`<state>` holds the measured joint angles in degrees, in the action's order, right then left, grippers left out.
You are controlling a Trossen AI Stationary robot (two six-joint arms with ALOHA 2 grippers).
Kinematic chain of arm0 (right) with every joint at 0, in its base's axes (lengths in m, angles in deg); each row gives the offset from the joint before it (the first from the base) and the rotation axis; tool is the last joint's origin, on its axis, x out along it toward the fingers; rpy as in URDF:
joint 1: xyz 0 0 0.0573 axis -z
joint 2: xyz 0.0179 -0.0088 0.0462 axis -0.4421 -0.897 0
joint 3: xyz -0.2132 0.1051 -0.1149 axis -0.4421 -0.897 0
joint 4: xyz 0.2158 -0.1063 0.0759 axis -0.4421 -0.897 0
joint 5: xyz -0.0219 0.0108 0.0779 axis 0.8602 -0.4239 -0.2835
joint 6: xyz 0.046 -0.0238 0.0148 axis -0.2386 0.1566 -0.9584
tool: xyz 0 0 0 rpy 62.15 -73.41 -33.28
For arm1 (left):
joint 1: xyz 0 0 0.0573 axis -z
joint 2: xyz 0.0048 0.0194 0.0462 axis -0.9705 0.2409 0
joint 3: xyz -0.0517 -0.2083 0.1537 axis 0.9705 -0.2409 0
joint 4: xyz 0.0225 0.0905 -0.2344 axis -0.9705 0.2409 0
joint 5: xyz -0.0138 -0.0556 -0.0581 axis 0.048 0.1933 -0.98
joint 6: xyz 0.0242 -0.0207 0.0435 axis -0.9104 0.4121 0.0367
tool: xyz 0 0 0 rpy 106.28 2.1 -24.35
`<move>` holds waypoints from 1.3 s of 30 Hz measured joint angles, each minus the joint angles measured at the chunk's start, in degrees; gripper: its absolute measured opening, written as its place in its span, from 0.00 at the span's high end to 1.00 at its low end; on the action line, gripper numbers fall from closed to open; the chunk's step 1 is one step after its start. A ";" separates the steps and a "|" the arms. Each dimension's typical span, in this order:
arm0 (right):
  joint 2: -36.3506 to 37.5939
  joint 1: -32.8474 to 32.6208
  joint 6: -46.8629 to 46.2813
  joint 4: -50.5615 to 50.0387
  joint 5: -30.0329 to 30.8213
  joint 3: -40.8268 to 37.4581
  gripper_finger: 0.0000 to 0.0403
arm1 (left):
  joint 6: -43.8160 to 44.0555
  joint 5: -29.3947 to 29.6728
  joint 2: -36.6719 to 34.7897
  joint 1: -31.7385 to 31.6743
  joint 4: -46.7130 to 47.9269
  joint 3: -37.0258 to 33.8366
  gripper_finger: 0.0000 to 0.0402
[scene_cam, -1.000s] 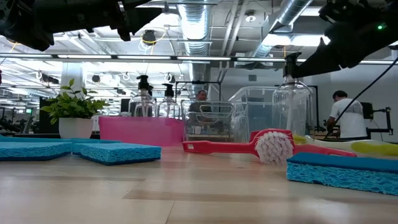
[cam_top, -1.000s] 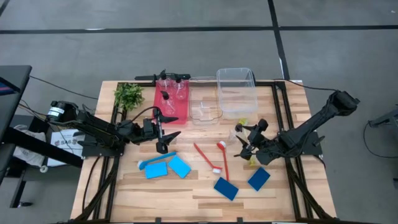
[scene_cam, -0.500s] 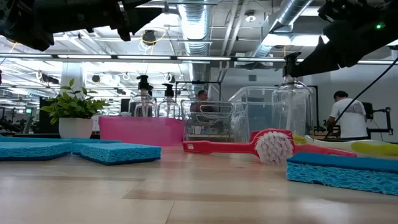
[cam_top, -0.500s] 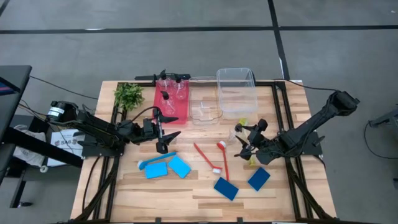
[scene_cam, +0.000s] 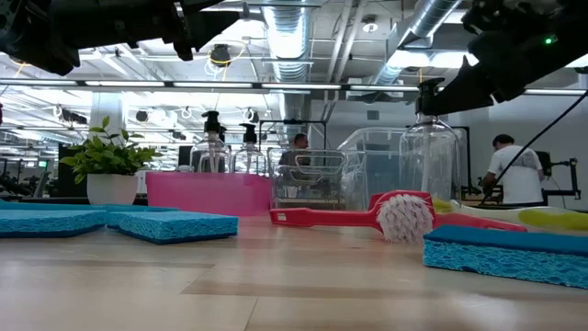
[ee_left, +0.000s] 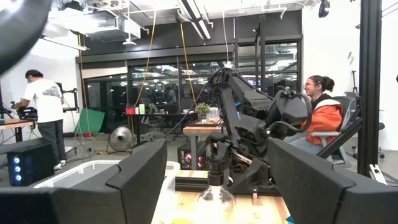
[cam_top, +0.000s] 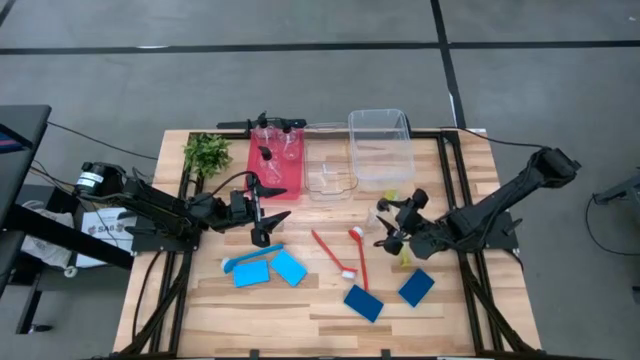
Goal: Pick & Place Kitchen Sink Supplies
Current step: Put the transparent soap dispenser into the red bin
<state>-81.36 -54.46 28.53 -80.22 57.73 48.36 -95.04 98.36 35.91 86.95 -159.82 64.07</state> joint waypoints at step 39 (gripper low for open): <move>-0.02 0.98 1.97 2.78 0.12 0.00 0.71 | 0.00 0.00 -0.01 -0.01 0.01 0.00 0.30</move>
<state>-81.38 -53.48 30.49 -77.43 57.85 48.36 -95.04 98.36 35.90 86.95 -159.81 64.07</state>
